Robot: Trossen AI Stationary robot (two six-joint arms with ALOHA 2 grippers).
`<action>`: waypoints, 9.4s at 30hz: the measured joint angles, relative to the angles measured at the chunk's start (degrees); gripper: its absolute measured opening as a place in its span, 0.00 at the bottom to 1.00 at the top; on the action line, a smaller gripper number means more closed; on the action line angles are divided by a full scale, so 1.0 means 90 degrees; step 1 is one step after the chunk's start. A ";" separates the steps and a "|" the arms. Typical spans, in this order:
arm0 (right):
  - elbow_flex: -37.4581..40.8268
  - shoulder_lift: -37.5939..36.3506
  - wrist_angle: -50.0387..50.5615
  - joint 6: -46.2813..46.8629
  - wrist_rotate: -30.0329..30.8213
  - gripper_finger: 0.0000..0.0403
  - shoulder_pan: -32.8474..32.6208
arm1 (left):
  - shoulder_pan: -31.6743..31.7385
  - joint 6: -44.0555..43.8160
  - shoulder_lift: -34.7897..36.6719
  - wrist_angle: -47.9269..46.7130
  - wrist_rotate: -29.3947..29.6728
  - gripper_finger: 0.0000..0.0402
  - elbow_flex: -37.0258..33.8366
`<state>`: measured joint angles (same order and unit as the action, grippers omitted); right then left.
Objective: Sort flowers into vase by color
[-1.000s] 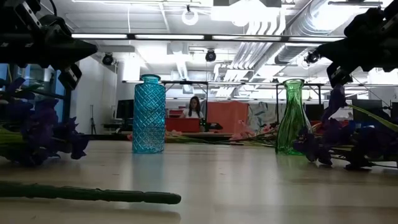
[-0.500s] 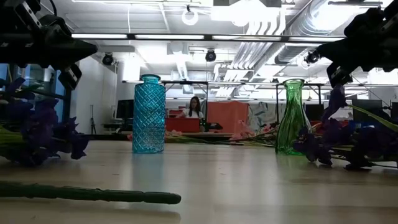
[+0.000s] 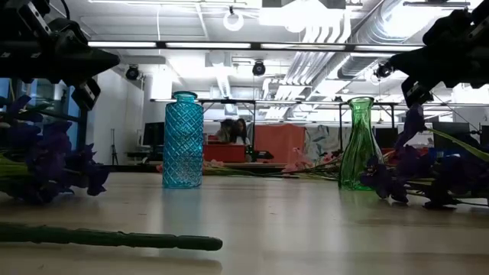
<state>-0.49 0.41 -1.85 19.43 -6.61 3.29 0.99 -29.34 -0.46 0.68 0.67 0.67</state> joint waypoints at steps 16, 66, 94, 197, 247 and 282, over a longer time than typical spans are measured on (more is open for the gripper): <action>-0.0002 0.0002 0.0000 0.0002 0.0000 0.00 0.0000 | -0.0001 0.0000 0.0001 0.0000 0.0001 0.00 0.0000; -0.3398 0.3503 -0.2644 0.1562 -0.0026 0.00 -0.1461 | 0.0000 0.0002 0.0002 0.0001 0.0000 0.00 0.0000; -0.6087 0.9505 0.5819 0.6081 -0.1424 0.69 -0.4922 | 0.0000 0.0000 -0.0001 0.0001 0.0002 0.00 0.0000; -0.2549 0.4271 -0.3020 -0.1110 0.4876 0.00 -0.2616 | 0.0000 0.0000 -0.0001 0.0001 0.0000 0.00 0.0000; -0.2596 0.3788 0.0357 0.0681 0.4481 0.63 -0.2620 | -0.0001 -0.0096 0.0002 0.0011 0.0002 0.00 0.0000; -0.5664 0.4708 0.7191 0.4123 -0.0314 0.65 -0.2673 | -0.0122 -0.3465 -0.0046 0.2302 0.1366 0.03 0.0369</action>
<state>-51.47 42.78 62.87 56.53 -9.44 -20.77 -0.10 -60.52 -0.88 21.39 12.96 3.98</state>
